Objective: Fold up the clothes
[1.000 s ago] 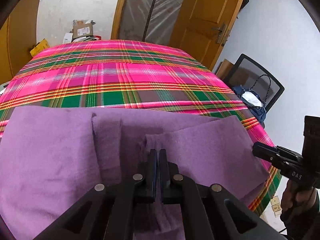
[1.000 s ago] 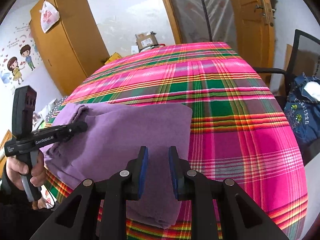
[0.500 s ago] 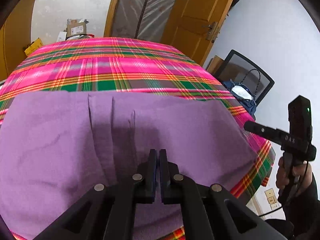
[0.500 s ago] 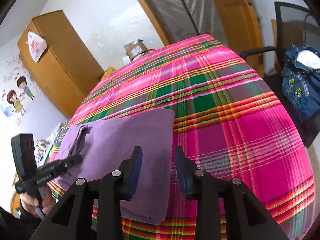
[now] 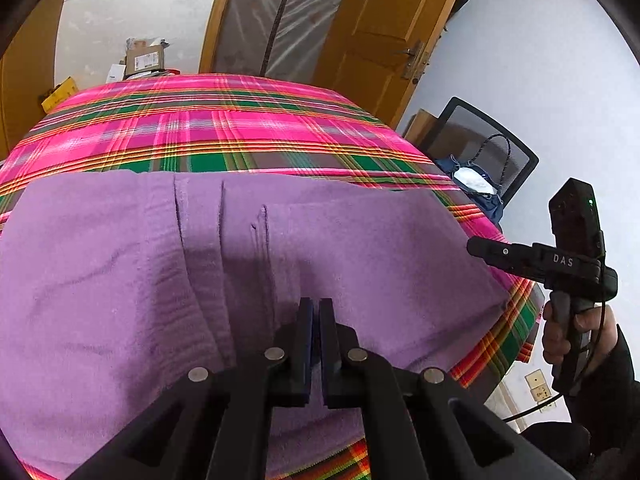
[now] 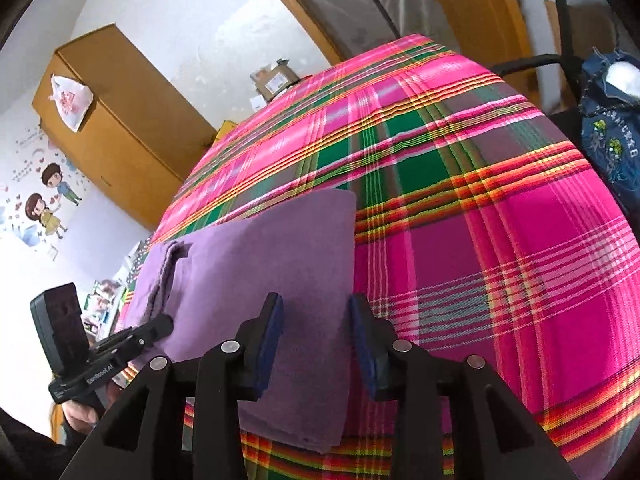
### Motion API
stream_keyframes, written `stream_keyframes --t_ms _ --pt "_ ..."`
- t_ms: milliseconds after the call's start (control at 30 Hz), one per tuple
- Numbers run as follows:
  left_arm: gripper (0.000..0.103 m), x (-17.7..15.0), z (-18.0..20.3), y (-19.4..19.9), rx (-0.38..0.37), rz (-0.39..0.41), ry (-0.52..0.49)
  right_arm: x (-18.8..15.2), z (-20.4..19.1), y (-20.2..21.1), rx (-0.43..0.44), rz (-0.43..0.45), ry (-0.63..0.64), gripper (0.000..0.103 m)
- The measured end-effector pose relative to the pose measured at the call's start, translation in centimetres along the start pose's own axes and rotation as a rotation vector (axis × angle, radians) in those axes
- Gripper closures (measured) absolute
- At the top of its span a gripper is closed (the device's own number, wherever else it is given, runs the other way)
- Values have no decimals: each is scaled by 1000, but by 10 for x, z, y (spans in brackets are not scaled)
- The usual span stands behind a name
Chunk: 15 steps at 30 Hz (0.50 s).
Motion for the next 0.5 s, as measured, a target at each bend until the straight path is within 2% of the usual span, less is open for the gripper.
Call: stream_keyframes --t_ms 267,500 --pt "101 0 0 0 -19 7 -1 15 7 -13 27 -1 -9 67" --pt "101 0 -2 0 -34 18 10 6 6 -10 120 -66 -69 65"
Point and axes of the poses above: each gripper's, at about its wrist camera, not at the fingertips, and y roughly against the way its jaws point, z to its right, x to its top, the point moved 7 cm from there along -y, roughly the way its jaws point, and after that the axes turned 13 degrees about x, right-handed, at the moved point
